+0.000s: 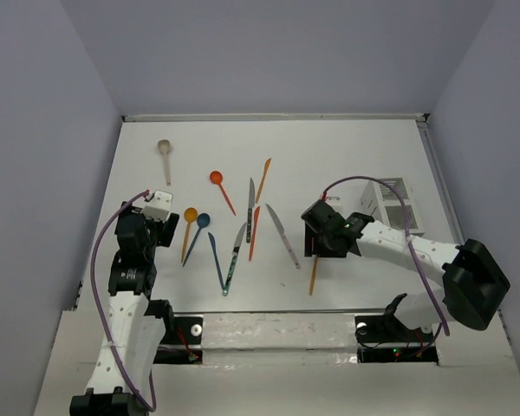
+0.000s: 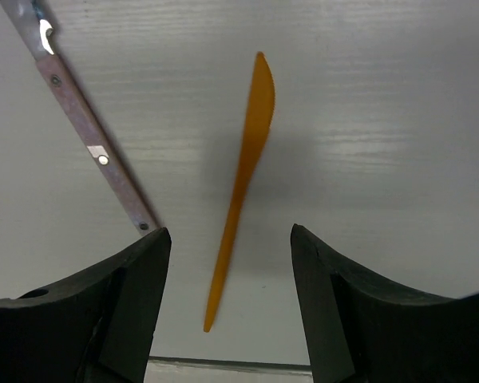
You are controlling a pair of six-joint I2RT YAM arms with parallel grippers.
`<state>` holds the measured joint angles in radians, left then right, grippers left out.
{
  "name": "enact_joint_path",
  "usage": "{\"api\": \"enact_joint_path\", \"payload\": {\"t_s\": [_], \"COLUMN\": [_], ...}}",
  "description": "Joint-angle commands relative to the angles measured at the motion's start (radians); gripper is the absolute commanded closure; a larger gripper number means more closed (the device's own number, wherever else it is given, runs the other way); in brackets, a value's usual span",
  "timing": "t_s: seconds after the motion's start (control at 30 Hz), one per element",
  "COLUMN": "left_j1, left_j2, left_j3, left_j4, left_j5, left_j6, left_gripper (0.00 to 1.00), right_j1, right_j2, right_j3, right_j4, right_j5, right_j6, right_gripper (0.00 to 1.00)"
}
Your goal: Sort the eating utensils into containers
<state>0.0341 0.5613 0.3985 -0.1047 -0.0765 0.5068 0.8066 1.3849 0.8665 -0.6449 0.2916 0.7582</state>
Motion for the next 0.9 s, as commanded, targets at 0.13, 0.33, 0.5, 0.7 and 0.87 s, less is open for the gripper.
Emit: {"api": "enact_joint_path", "payload": {"t_s": [0.13, 0.33, 0.5, 0.7, 0.87], "left_j1": [0.001, 0.001, 0.001, 0.001, 0.001], "left_j2": [-0.005, -0.014, -0.018, -0.020, -0.021], "left_j3": [-0.004, -0.007, -0.007, -0.012, -0.013], "left_j4": [0.005, -0.001, 0.000, 0.000, 0.000], "left_j5": [0.040, 0.046, 0.046, 0.034, 0.030], "left_j6": [-0.007, -0.010, -0.013, -0.013, -0.013], "left_gripper": [0.01, 0.01, 0.01, 0.01, 0.01], "right_j1": [0.008, 0.026, 0.062, 0.071, 0.071], "right_j2": [0.063, 0.207, 0.247, 0.232, 0.194], "right_j3": [-0.081, -0.041, -0.053, -0.080, -0.028], "right_j4": [0.116, 0.068, 0.024, 0.048, 0.053], "right_j5": [-0.036, -0.023, -0.002, 0.058, 0.118], "right_j6": [0.087, 0.089, 0.110, 0.119, 0.084], "right_gripper": [0.37, 0.55, 0.85, 1.00, 1.00]}}
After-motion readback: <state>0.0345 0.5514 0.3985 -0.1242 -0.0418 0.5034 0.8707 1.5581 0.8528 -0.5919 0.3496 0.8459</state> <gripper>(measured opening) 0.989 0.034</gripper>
